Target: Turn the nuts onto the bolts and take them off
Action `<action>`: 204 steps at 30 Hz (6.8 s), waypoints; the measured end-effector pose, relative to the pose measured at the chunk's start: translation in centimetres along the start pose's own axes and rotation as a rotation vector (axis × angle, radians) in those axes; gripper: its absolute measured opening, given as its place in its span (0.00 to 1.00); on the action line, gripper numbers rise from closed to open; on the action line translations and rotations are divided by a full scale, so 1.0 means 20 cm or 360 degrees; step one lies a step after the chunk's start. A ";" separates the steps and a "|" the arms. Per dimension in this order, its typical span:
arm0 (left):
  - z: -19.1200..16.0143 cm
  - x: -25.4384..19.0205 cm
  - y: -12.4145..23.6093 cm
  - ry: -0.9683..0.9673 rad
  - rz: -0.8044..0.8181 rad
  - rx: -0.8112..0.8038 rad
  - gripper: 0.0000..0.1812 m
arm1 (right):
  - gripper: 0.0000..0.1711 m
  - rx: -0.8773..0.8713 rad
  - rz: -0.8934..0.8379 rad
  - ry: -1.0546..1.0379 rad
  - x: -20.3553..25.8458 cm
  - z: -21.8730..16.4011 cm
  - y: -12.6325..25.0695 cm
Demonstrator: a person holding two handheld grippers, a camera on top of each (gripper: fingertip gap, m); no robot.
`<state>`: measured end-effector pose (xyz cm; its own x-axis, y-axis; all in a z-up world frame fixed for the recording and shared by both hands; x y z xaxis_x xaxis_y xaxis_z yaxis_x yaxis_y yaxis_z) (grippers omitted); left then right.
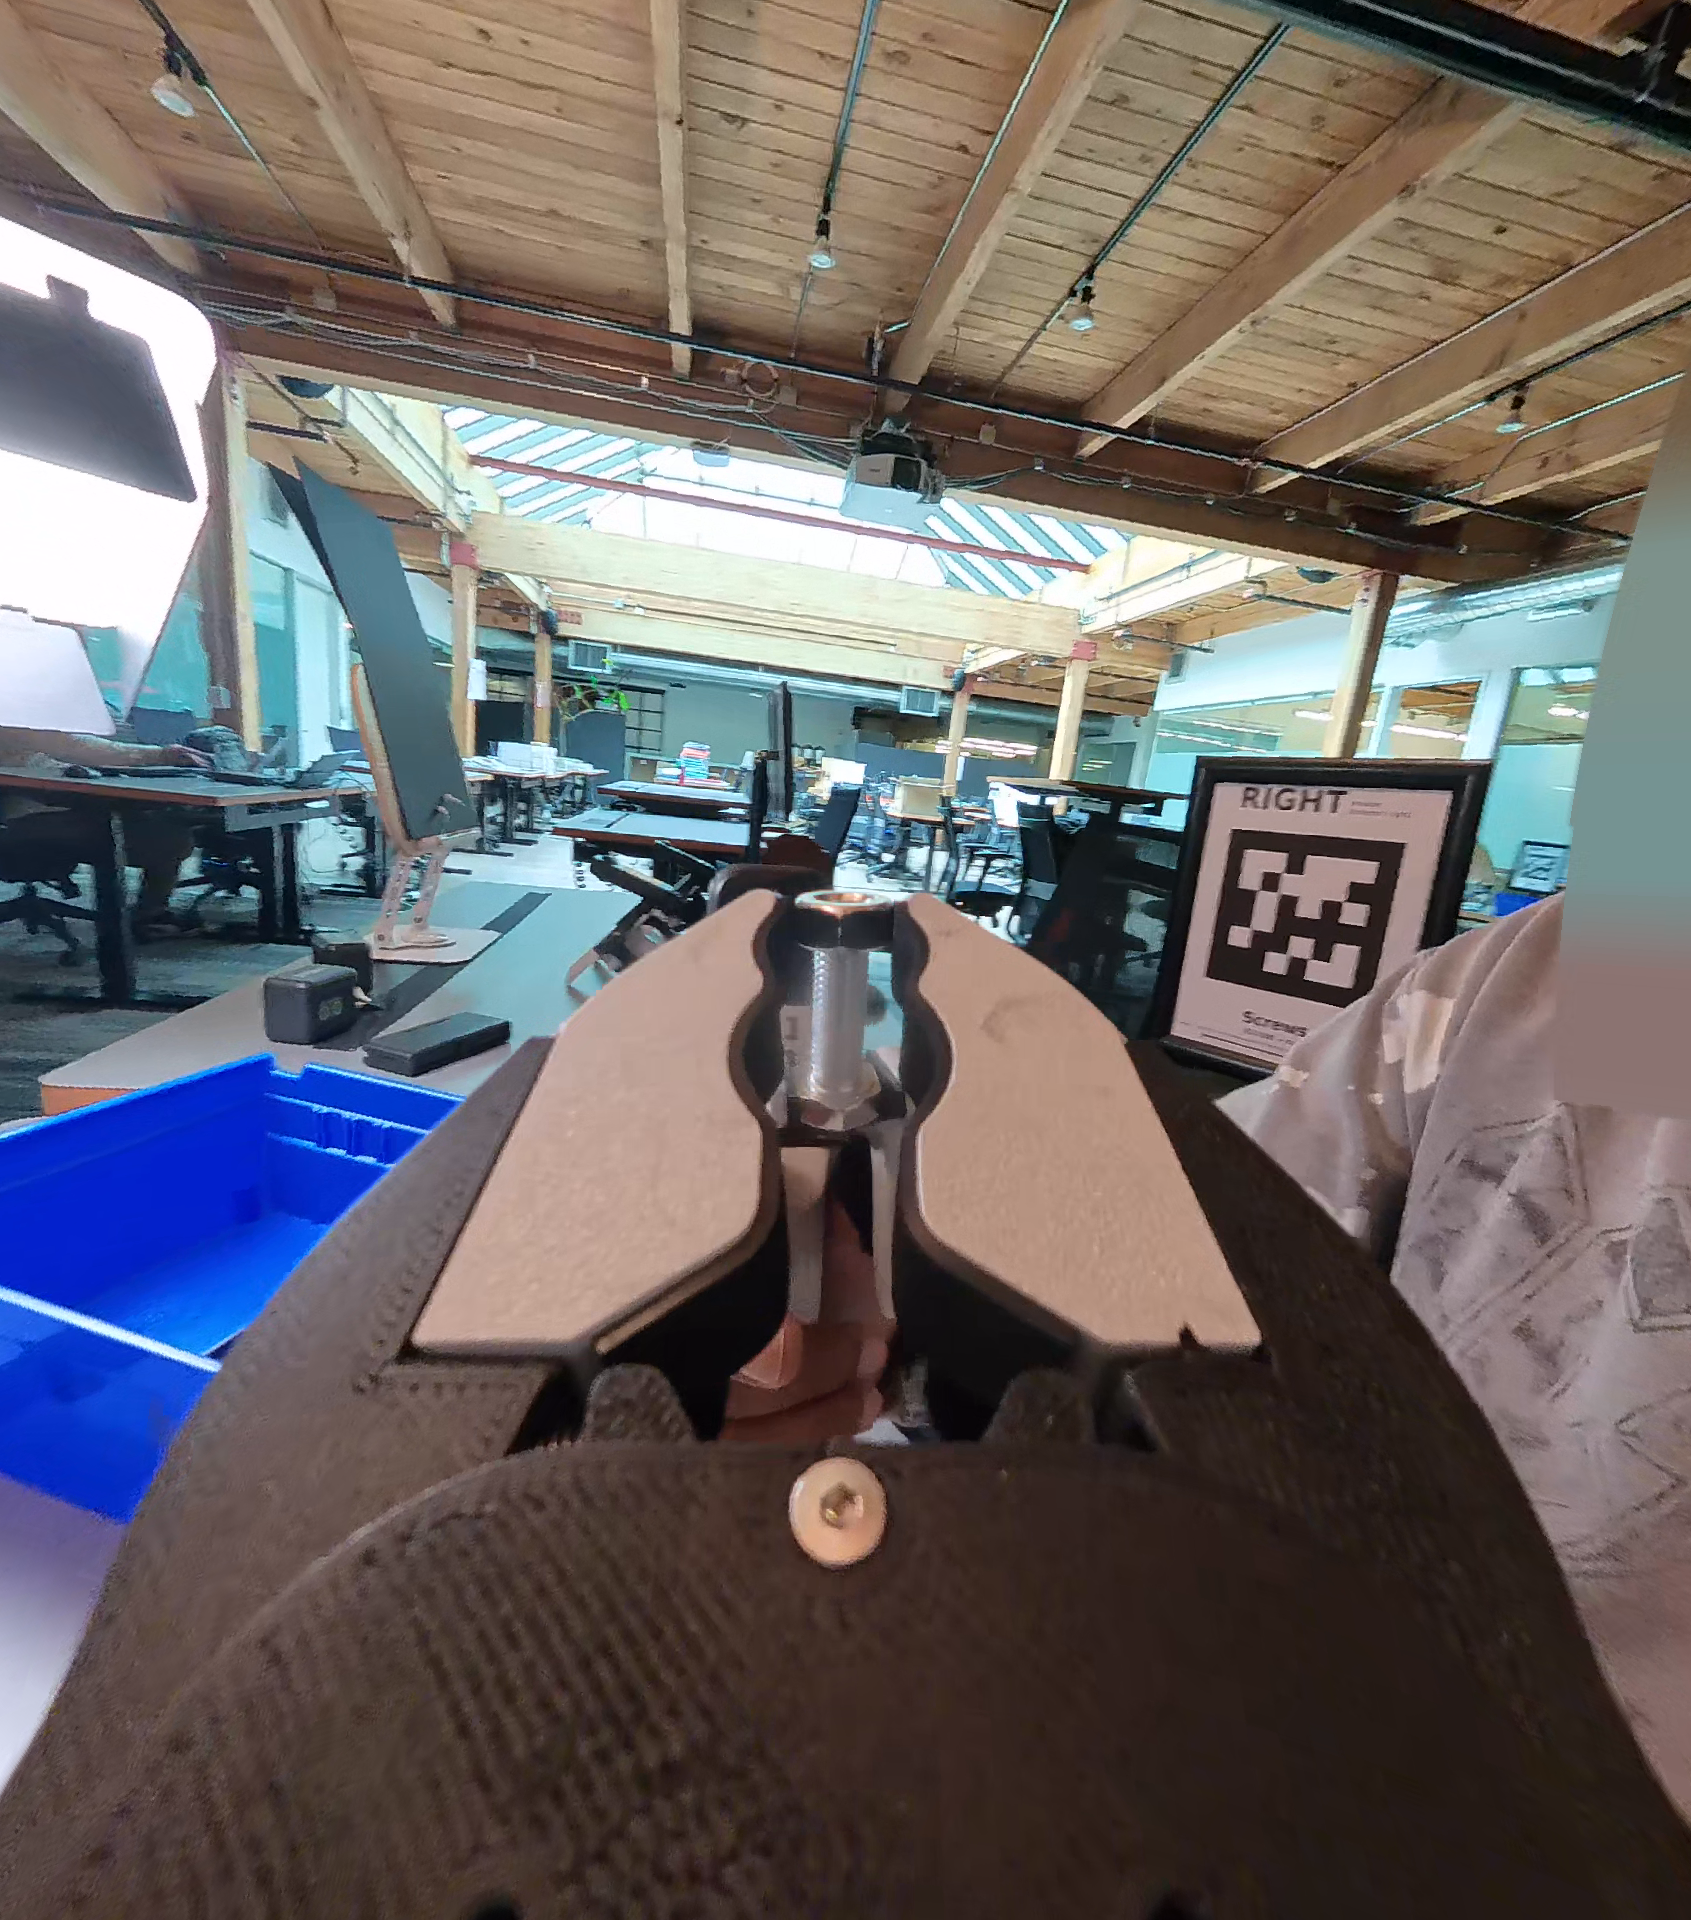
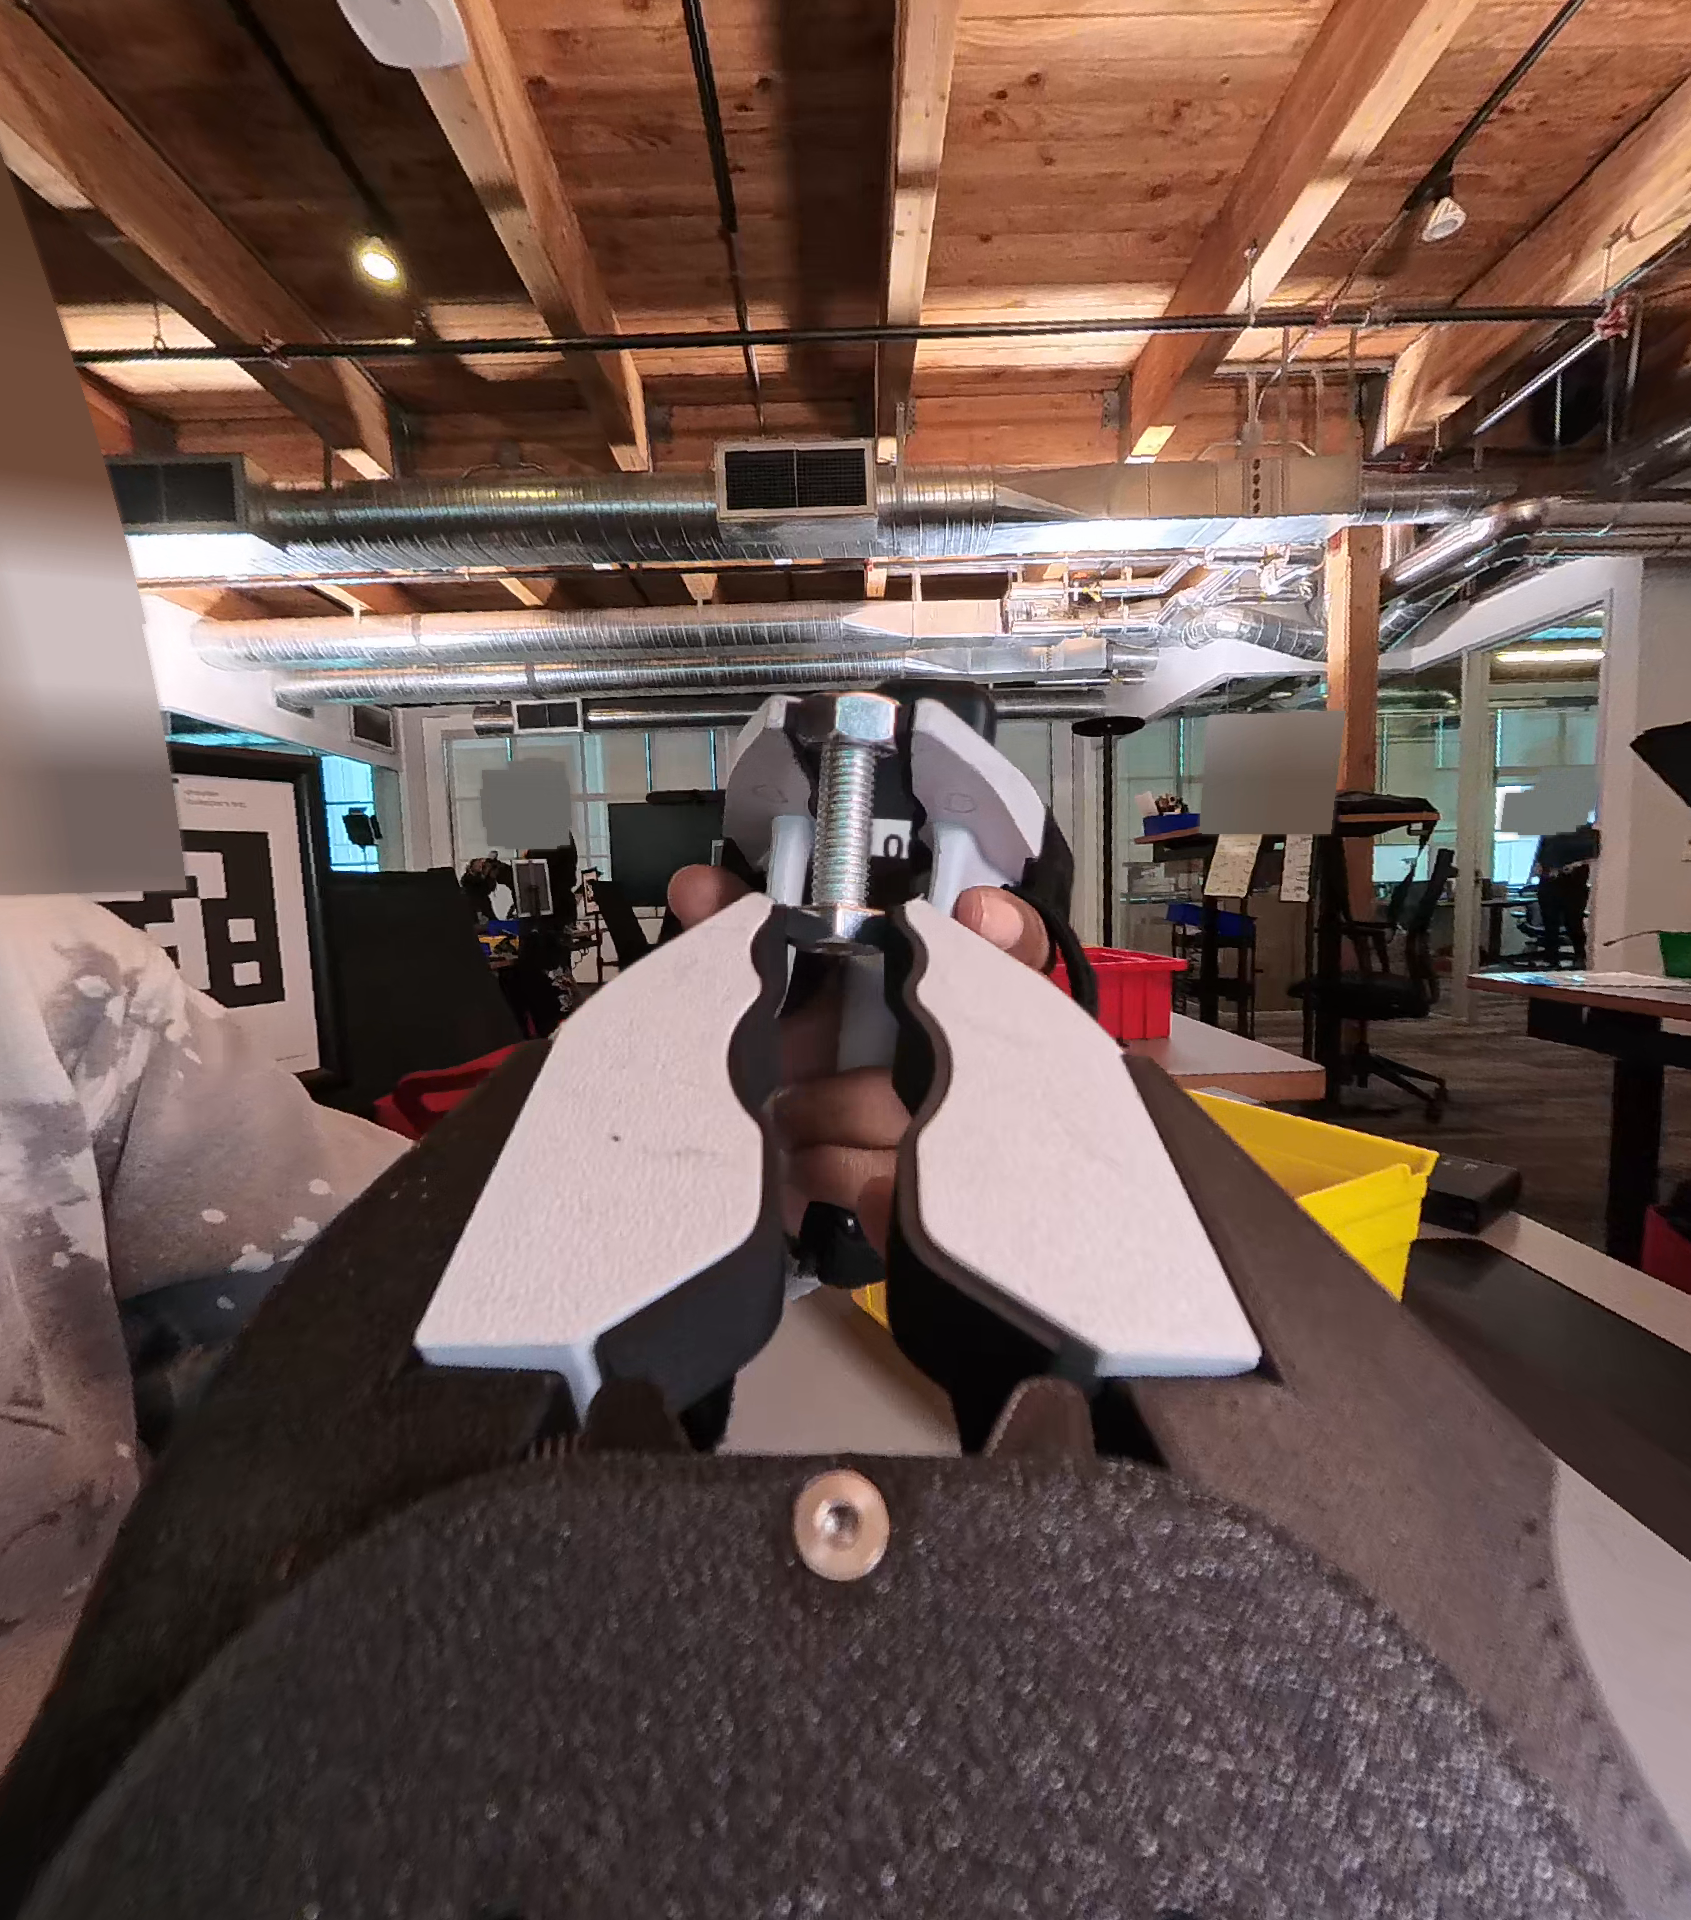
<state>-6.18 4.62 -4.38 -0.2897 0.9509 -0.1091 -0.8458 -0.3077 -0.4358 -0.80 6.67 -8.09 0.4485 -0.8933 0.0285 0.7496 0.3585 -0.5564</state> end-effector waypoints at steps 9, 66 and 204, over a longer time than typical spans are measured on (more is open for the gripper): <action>0.08 0.09 0.04 -0.0151 0.0423 -0.0161 0.10 | 0.10 0.0008 -0.0470 0.0238 -0.13 0.01 0.04; -0.01 0.05 0.05 -0.0110 0.0218 0.0429 0.10 | 0.10 0.0188 -0.0239 0.0236 -0.06 -0.08 0.00; -0.03 0.35 0.29 -0.0165 0.0690 0.0468 0.07 | 0.10 -0.0034 -0.0266 0.0331 -0.14 0.31 0.20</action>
<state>-12.75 9.49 -8.24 -0.6708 0.7304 -0.1284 -0.7240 -0.6825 -0.1001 3.99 12.29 -5.31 0.2081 -0.9769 -0.0488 0.7933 0.1977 -0.5758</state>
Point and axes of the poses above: each gripper's, where its closed fingertips meet, y back along the fingers, z out of its top, x = y × z across the jaws, the point moved 4 cm from there along y, back along the fingers, and after that the axes turned 5 degrees about -x, right-handed, at the moved point
